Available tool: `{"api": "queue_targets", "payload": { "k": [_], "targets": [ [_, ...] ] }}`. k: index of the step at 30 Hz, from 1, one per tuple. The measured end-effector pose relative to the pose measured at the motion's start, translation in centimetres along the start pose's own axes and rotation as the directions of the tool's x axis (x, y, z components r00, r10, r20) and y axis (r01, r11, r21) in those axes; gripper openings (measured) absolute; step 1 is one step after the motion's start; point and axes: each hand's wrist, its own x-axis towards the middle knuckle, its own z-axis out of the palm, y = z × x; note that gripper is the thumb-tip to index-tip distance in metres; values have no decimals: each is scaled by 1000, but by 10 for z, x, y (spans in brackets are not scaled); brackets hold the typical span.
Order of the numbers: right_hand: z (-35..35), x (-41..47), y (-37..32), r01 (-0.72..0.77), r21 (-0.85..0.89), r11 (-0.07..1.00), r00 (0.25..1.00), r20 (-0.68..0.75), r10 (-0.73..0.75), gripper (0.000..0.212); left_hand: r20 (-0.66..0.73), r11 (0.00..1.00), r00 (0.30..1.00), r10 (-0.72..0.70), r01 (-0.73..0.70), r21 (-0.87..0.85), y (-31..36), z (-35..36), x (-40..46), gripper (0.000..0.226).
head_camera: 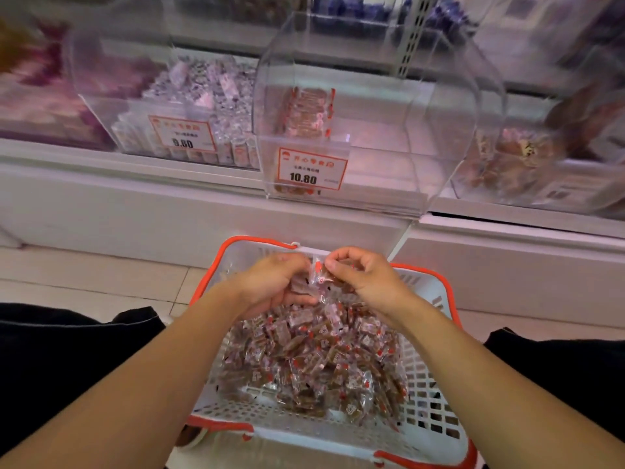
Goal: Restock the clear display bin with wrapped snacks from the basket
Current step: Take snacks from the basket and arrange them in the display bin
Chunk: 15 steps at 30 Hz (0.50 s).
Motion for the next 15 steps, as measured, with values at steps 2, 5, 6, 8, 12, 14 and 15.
{"api": "queue_targets", "payload": {
  "k": [2, 5, 6, 8, 12, 14, 15],
  "targets": [
    [1, -1, 3, -18, 2, 1000, 1000, 7, 18, 7, 27, 993, 999, -24, 27, -115, 0, -2, -2, 29],
    [3, -3, 8, -29, -120, 992, 998, -50, 23, 14, 58, 996, 998, -24, 28, -81, -5, -1, -6, 42],
    [4, -3, 9, -33, -145, 989, 997, -81, 21, 18, 55, 999, 998, -3, 5, -34, -7, 1, -6, 40],
    [5, -3, 10, -38, -113, 993, 991, -133, 22, 19, 48, 999, 998, 43, -45, 27, -12, 3, -3, 38],
    [3, -4, 8, -98, -50, 994, 990, -109, 92, 19, 82, 999, 996, 44, -45, 11, -17, -2, -1, 42],
    [0, -5, 7, -173, 59, 983, 983, -56, 176, 22, 102, 999, 994, 43, -45, 22, -16, -5, -1, 39],
    [-1, -6, 6, -207, 123, 971, 977, -26, 211, 23, 102, 998, 994, 43, -46, 31, -17, -7, 0, 40]
  ]
}}
